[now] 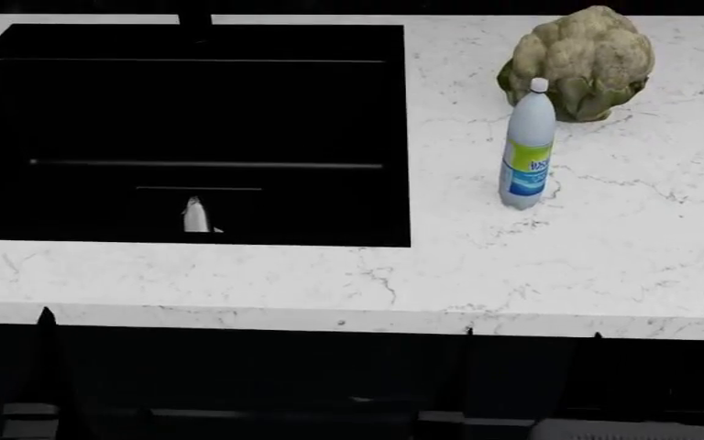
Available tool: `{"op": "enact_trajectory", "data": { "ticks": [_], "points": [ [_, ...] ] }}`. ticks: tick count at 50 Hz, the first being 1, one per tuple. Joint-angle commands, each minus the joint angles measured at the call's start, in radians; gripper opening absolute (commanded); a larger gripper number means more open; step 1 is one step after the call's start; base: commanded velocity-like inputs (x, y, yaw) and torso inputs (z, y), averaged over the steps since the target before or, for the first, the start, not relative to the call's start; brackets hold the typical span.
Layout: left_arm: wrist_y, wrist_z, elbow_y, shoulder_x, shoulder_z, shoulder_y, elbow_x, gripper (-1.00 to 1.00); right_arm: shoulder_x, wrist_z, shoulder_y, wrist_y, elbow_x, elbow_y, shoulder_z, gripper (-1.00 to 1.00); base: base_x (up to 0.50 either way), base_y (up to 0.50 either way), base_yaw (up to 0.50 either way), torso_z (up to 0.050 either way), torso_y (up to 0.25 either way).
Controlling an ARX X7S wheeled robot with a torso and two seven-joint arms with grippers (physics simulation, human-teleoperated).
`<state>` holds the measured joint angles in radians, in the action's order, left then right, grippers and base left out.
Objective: Turn the sink spout to the right.
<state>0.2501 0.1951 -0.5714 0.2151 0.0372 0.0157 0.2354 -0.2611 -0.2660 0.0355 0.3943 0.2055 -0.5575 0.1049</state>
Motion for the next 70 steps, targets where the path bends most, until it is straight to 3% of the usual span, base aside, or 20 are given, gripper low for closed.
{"op": "enact_trajectory", "data": {
  "ticks": [1, 28, 57, 70],
  "points": [
    [0.105, 0.040, -0.139, 0.037, -0.042, -0.033, 0.052, 1.00, -0.036, -0.031, 0.051, 0.130, 0.021, -0.126, -0.029, 1.00, 0.00, 0.00, 0.00, 0.000, 0.000],
    [0.340, 0.132, -0.278, 0.117, -0.215, -0.195, 0.225, 1.00, -0.112, -0.083, 0.349, 0.504, 0.165, -0.296, -0.168, 1.00, 0.00, 0.00, 0.00, 0.000, 0.000],
    [0.363, 0.153, -0.296, 0.127, -0.264, -0.208, 0.295, 1.00, -0.105, -0.092, 0.349, 0.482, 0.182, -0.297, -0.182, 1.00, 0.00, 0.00, 0.00, 0.000, 0.000],
    [0.343, 0.150, -0.283, 0.127, -0.264, -0.201, 0.296, 1.00, -0.110, -0.084, 0.338, 0.443, 0.183, -0.306, -0.178, 1.00, 0.10, 0.31, 0.00, 0.000, 0.000]
  ]
}}
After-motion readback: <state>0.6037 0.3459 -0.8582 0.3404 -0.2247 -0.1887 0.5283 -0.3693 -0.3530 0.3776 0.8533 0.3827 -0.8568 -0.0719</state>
